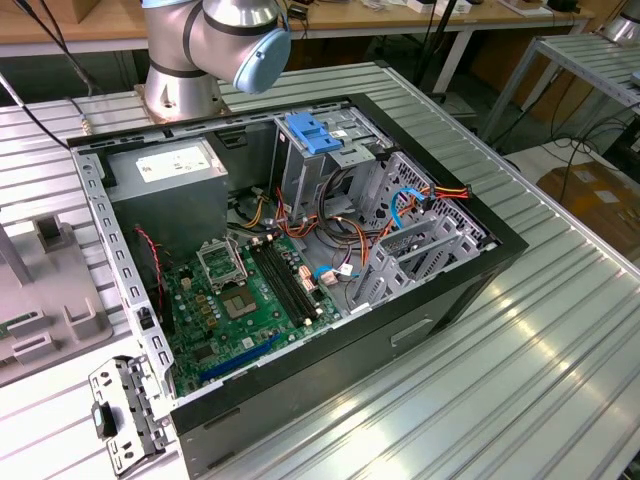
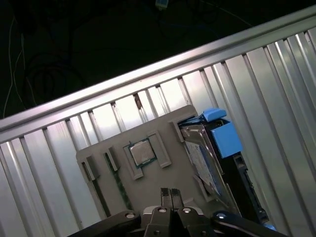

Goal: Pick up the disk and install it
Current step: 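Pick up the disk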

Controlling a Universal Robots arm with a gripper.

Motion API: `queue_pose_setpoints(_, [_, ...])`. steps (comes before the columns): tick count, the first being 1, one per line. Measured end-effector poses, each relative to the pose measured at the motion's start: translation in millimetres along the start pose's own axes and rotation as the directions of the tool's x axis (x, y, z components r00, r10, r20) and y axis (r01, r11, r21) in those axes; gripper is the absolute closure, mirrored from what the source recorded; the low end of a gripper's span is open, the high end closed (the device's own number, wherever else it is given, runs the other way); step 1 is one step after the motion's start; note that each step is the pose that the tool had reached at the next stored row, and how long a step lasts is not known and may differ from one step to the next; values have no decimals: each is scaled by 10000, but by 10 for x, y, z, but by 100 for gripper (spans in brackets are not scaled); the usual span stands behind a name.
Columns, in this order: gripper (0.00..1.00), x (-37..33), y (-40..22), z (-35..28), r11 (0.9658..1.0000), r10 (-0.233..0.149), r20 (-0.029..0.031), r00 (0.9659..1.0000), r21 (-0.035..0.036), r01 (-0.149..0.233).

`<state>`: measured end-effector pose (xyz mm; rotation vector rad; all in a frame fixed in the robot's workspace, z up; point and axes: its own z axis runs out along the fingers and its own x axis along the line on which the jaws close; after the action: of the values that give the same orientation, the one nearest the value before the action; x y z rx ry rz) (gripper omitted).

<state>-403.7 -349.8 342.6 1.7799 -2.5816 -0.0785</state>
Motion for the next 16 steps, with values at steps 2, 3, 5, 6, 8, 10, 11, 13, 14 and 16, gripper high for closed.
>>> queue_pose_setpoints(2, [89, 0, 0, 0, 9999, -115, -5, 9999, -3, 115])
queue_pose_setpoints(3, [89, 0, 0, 0, 9998, -197, -8, 9998, -4, 197])
queue_pose_setpoints(5, [89, 0, 0, 0, 9994, -344, -15, 9994, -9, 344])
queue_pose_setpoints(6, [89, 0, 0, 0, 9992, -396, -18, 9992, -10, 396])
queue_pose_setpoints(8, [89, 0, 0, 0, 9987, -508, -22, 9987, -12, 508])
queue_pose_setpoints(10, [89, 0, 0, 0, 9975, -701, -30, 9975, -18, 701])
queue_pose_setpoints(11, [89, 0, 0, 0, 9970, -778, -33, 9970, -20, 778])
queue_pose_setpoints(13, [89, 0, 0, 0, 9954, -958, -41, 9954, -25, 958])
queue_pose_setpoints(14, [89, 0, 0, 0, 9938, -1109, -47, 9938, -29, 1109])
queue_pose_setpoints(16, [89, 0, 0, 0, 9890, -1480, -62, 9890, -40, 1480])
